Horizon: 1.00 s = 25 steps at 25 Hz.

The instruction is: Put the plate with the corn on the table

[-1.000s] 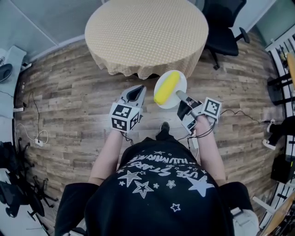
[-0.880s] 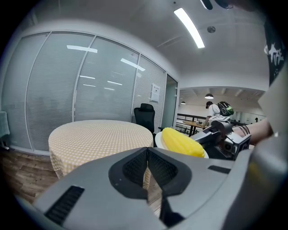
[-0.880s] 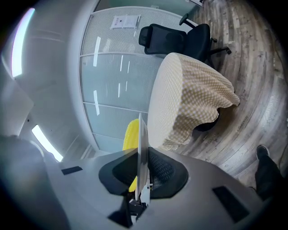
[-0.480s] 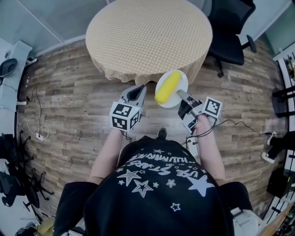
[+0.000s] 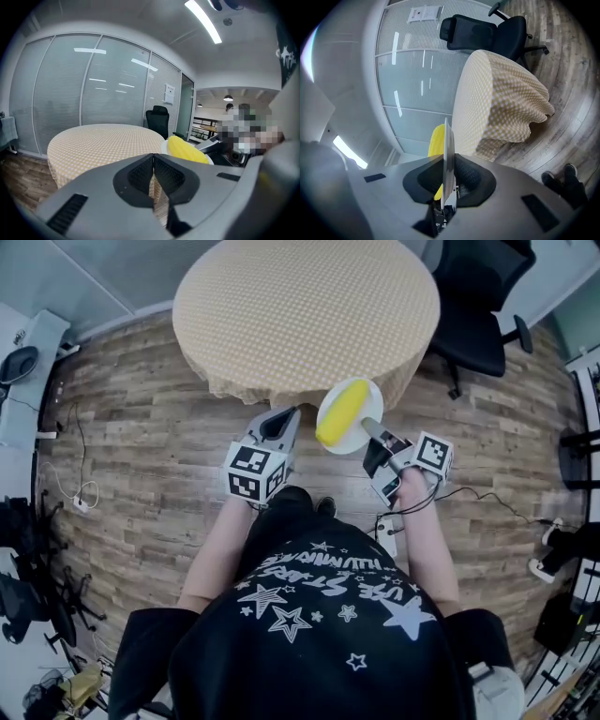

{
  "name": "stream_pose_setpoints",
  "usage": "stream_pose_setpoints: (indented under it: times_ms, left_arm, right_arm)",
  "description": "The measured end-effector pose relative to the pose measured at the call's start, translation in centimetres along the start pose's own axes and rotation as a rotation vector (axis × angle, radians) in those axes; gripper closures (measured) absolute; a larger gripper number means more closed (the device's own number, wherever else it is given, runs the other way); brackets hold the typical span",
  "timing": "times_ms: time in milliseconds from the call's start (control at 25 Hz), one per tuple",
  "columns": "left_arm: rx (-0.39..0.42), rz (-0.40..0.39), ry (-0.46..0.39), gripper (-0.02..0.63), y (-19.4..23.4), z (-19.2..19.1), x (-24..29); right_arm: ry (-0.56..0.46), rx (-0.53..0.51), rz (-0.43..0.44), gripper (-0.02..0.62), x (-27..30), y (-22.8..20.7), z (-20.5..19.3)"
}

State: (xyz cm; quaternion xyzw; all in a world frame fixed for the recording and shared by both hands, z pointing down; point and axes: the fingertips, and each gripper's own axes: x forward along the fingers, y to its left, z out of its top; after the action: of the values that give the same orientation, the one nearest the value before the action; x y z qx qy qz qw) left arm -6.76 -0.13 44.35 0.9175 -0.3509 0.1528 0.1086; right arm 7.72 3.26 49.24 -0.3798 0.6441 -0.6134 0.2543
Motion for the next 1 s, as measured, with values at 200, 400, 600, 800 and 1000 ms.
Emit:
stream_pose_setpoints:
  times_ms: [200, 400, 600, 800, 1000]
  left_arm:
    - [0.004, -0.003, 0.001, 0.598, 1.0, 0.2, 1.3]
    - [0.003, -0.029, 0.013, 0.598, 2.1, 0.4, 4.0]
    - [0.004, -0.060, 0.014, 0.598, 3.7, 1.7, 7.4]
    - [0.002, -0.081, 0.025, 0.598, 5.7, 2.5, 10.4]
    - [-0.008, -0.087, 0.038, 0.598, 8.7, 3.2, 13.7]
  right_arm:
    - [-0.002, 0.007, -0.003, 0.548, 0.9, -0.4, 0.7]
    - [-0.012, 0.008, -0.015, 0.548, 1.7, -0.8, 2.3]
    - [-0.031, 0.007, -0.028, 0.548, 3.5, -1.0, 5.1]
    - [-0.040, 0.016, -0.036, 0.548, 5.6, -1.4, 7.6]
    - [-0.048, 0.023, -0.057, 0.548, 8.7, -2.0, 10.6]
